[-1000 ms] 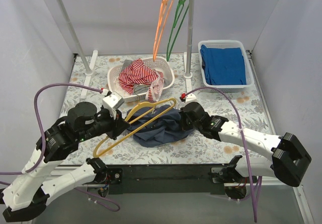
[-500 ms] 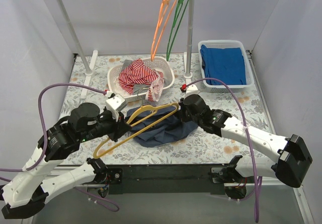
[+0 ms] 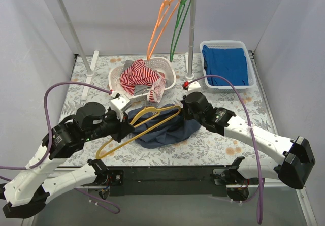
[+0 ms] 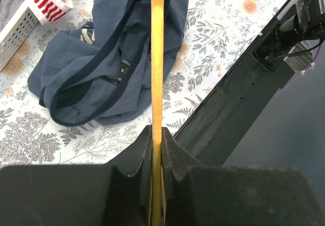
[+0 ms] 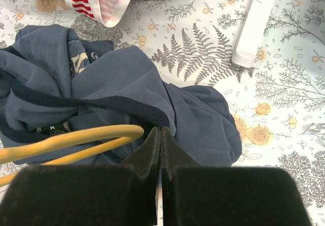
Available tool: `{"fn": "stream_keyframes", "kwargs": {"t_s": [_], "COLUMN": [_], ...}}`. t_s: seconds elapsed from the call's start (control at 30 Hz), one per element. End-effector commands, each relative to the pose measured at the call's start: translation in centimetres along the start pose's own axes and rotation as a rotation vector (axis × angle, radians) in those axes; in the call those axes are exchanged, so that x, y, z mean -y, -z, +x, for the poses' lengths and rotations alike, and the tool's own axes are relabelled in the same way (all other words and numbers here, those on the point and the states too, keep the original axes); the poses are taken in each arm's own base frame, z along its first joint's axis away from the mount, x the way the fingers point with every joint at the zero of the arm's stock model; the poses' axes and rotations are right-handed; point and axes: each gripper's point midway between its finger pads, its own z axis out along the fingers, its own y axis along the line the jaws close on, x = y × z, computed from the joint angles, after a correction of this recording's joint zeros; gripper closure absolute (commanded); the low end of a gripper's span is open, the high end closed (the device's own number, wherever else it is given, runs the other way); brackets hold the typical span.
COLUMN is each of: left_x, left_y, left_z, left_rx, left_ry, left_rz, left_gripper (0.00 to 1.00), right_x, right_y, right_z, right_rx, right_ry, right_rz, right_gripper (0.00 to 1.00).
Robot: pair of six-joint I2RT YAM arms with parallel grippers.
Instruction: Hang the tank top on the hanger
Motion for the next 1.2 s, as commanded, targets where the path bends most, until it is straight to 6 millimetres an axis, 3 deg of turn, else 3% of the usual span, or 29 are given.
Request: {"fn": "stream_keyframes", "kwargs": {"t_s": [0.0,0.27,0.5,0.7,0.97,1.17], "left_x": [0.1,-0.1,0.5,-1.0,-3.8,-3.7], "left_y": [-0.8,-2.8,-4.6,-6.1,-5.6,-4.9], "left_z": [-0.2,0.5,-0.8,-0.2,0.4,0.6], "left_rx": [-0.005,-0.045,0.027,0.023,0.0,-0.005], "left_ry": [-0.009,0.003,0.008,0.045,0.07,0.08], "left_rz": [0.004,0.004,0.04,-0.04,-0.203,-0.205], "left_gripper": [1.0,1.0,1.0,1.0,1.0,1.0], "right_x": [-0.2,-1.1,-3.6,-4.8,-3.7,-2.6], "right_y": [0.9,1.4,1.5,2.7,2.6,2.2], "right_z": [-3.1,-4.3,-5.5,-6.5,-6.1,-5.8], "right_rx": [0.068,0.082,0.044,0.059,0.048,0.046], "right_ry": [-0.001,0.014,0.05,0.055,0.073,0.083], "right_rz": [-0.003,-0.044,-0.136,-0.172,-0.12,-0.062], "right_gripper": [0.99,0.99,0.99,0.99,0.99,0.99]}}
